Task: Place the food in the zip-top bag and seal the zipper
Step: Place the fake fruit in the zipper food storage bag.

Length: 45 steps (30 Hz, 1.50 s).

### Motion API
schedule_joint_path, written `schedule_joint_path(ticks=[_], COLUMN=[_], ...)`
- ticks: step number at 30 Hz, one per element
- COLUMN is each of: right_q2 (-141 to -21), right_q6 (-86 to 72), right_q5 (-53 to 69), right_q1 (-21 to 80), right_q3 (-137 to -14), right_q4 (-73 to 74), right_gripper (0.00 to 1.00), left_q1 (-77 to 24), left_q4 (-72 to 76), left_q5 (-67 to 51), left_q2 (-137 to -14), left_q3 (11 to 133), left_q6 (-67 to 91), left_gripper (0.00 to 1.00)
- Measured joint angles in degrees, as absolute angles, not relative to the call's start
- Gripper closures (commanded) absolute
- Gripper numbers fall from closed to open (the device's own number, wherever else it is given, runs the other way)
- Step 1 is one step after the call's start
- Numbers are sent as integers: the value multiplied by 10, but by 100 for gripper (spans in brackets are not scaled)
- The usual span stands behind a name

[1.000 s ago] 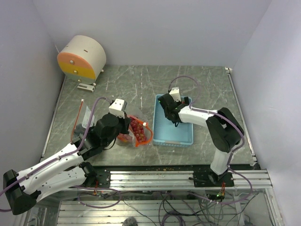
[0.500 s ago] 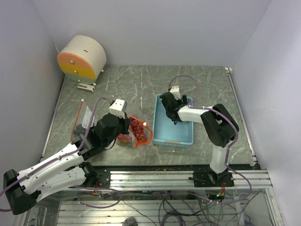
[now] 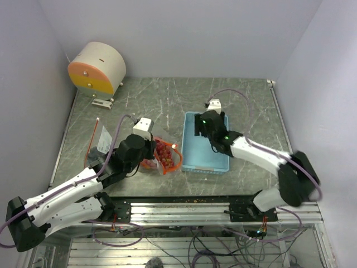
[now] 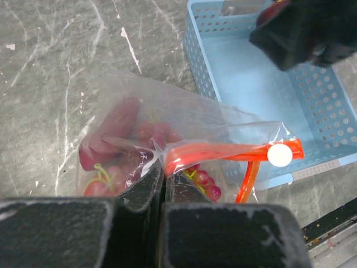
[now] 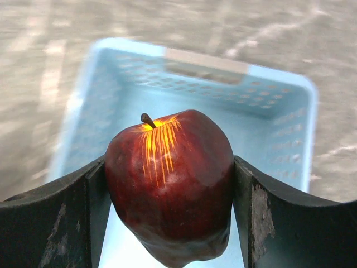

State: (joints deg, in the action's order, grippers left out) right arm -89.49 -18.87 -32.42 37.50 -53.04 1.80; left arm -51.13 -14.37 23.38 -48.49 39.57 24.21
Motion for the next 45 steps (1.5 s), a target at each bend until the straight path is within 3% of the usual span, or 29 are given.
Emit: schedule_joint_path(ticks=[8,11,16,27,30,34,36,37,45], right_q2=[-576,-555,-614,-693,-754,-817,-840,-846,-841], right_q6=[-207,-205,-209,-230,-229,-226,-221,-217,-191], right_q5=[-29,63,148,41,-8,-93,-138,-154,-197], right_q1=[448,500,540,549,562,599,616,622,648], right_q3=[-360,-317,-299,-312,-357,-417,-446,-456,-482], right_q4=[-107,-143,-178,-250,-256,-253,-248,-241,-183], right_gripper=[55,58,59,53,46,29,5,1,0], left_q1=[-511,-511,-510,-510,-510,-510,-510,-510,-507], left_q4=[-136,-137,-141,-162,-164,-169,-170,-170,-173], left_q5=[233,232,224,211,207,203,203,203,215], left_q2=[-521,-532,-534,-501,-493,-488,-481,-477,-450], left_q3=[401,411,433,432,426,425,420,418,385], left_q6=[243,243,243,251,256,260,260,261,269], left_gripper=[93,93,93,93,93,93,93,93,93])
